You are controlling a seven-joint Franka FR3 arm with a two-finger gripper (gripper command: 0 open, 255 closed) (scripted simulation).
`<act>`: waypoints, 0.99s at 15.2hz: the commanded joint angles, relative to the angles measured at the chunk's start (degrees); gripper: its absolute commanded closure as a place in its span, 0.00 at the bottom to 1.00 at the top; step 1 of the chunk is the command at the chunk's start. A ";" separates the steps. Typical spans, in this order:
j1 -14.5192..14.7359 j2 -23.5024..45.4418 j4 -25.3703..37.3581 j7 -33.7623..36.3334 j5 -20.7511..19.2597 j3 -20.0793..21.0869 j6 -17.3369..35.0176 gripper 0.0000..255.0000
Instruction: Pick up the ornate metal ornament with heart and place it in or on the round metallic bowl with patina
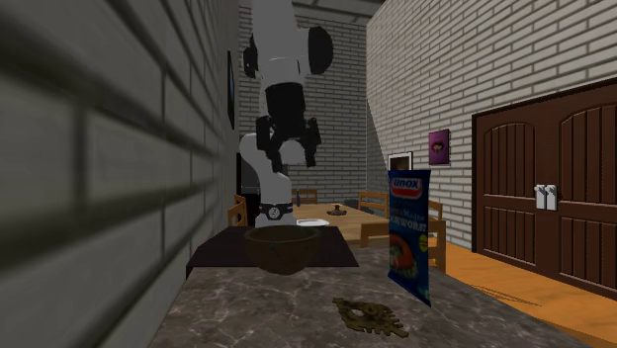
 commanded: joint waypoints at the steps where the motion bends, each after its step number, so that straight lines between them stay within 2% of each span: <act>1: 2.17 3.82 -0.32 -5.93 0.66 -0.07 3.77 0.00; 9: 8.66 17.06 -1.02 -27.99 3.54 1.15 16.05 0.00; 15: 9.14 21.01 -2.22 -29.30 5.50 1.56 21.11 0.00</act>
